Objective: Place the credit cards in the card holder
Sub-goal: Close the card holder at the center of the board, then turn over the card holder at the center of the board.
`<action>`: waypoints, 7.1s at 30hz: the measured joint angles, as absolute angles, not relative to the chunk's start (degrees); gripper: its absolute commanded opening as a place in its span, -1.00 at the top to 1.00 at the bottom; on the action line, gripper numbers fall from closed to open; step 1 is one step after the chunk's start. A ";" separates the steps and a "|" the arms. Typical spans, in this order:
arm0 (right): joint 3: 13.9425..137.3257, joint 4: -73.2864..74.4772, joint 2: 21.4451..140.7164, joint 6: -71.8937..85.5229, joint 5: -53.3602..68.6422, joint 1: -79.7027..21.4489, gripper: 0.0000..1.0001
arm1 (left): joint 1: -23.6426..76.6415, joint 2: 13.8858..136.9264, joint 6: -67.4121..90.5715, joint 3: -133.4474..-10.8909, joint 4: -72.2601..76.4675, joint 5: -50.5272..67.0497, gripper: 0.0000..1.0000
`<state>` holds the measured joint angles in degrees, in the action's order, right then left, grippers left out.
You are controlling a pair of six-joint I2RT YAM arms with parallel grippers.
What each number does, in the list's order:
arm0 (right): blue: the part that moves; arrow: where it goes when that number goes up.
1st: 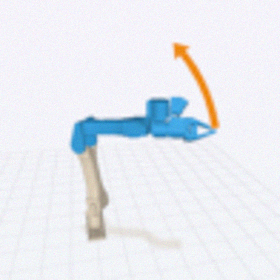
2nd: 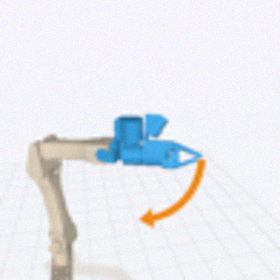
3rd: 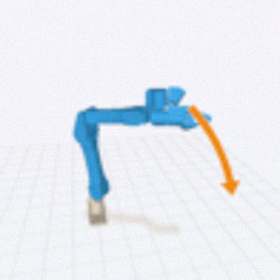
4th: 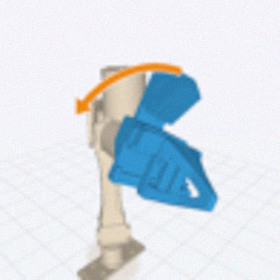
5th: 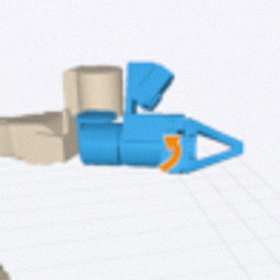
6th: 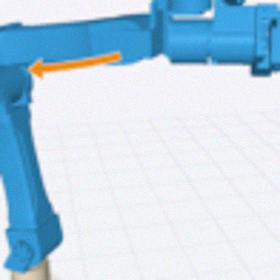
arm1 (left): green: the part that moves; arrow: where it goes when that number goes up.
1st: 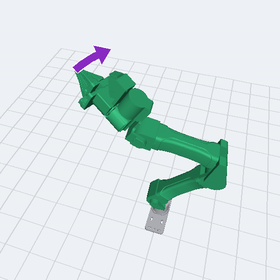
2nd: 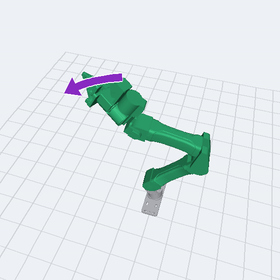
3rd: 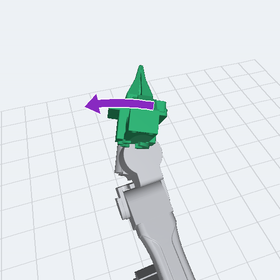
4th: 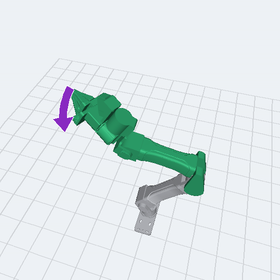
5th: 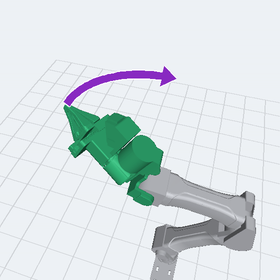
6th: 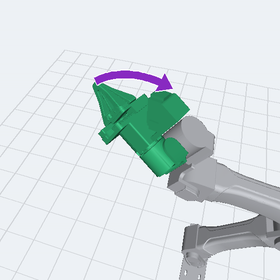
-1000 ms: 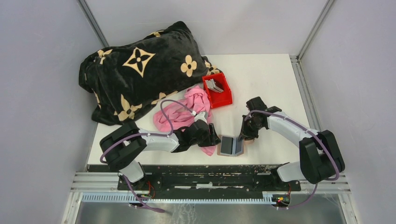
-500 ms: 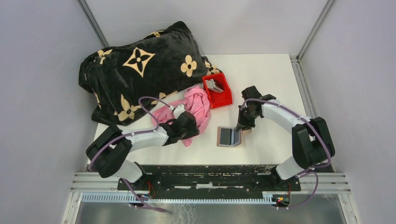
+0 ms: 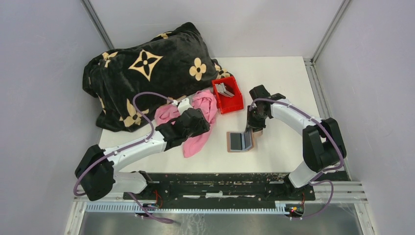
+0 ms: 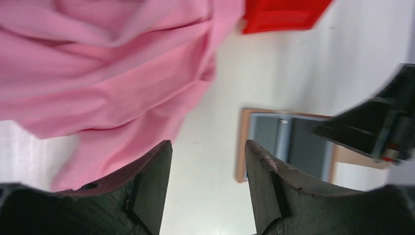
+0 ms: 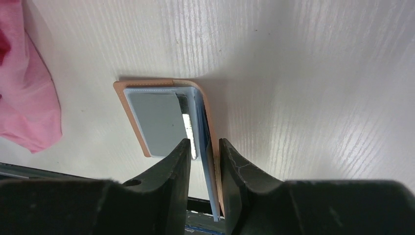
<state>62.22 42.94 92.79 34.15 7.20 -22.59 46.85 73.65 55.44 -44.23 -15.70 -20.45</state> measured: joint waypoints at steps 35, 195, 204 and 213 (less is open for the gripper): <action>69.67 47.64 93.97 37.93 3.09 -33.39 0.20 | 59.22 91.39 58.98 -40.93 1.30 -12.91 0.33; 66.78 51.33 84.84 26.74 -25.85 -41.19 0.98 | 60.82 81.80 59.66 -50.46 -24.40 -26.02 0.20; 69.78 53.76 100.42 30.15 -39.29 -49.10 0.94 | 60.82 73.45 63.20 -42.02 -27.31 -27.66 0.21; 75.83 53.21 109.01 33.78 -37.65 -56.16 -0.02 | 60.64 67.33 66.06 -38.00 -30.04 -29.98 0.21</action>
